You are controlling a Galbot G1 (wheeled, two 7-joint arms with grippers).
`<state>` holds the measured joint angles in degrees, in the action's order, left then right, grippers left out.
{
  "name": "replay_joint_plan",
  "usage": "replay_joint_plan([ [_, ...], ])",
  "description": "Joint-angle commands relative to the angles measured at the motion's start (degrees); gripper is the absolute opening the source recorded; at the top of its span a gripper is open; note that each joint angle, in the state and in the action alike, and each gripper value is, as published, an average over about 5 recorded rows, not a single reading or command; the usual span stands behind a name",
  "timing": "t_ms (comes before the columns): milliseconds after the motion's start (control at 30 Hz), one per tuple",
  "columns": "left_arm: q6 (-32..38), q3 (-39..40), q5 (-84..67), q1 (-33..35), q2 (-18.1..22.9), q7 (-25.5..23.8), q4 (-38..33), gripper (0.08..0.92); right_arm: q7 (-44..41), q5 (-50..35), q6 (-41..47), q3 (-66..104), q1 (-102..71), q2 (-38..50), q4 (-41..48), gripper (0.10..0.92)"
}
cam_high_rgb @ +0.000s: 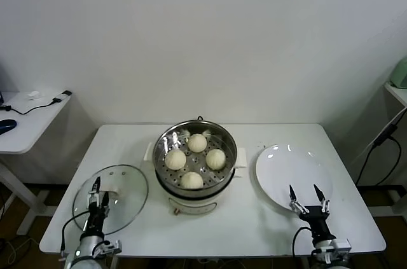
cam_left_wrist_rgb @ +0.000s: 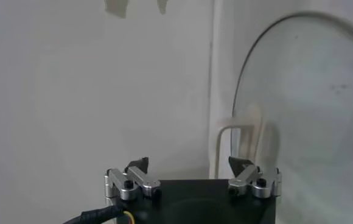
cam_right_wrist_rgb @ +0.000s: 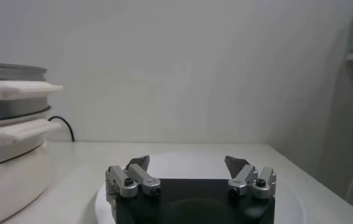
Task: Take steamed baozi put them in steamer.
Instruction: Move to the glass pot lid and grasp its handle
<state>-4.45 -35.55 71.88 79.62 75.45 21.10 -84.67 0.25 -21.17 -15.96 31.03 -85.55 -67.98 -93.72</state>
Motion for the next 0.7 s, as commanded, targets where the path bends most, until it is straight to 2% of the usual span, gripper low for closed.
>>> replay_joint_plan([
  [33,-0.47,0.31,0.34,-3.95,-0.79,2.28,6.54,0.815,0.14,0.63,0.35,-0.02,0.16,0.04,0.10,0.823],
  [200,1.05,0.39,0.65,-3.10,-1.82,2.52,7.38,0.714,0.07,0.93,0.53,-0.12,0.20,0.13,-0.02,0.823],
  [533,5.01,0.19,2.77,-4.05,-3.03,5.06,11.10,0.419,0.46,1.12,0.79,-0.46,0.00,0.00,-0.71,0.823],
  [700,6.34,-0.08,1.82,-3.96,-2.87,6.74,10.73,0.281,0.43,1.22,0.58,-0.43,-0.35,-0.06,-0.91,0.823],
])
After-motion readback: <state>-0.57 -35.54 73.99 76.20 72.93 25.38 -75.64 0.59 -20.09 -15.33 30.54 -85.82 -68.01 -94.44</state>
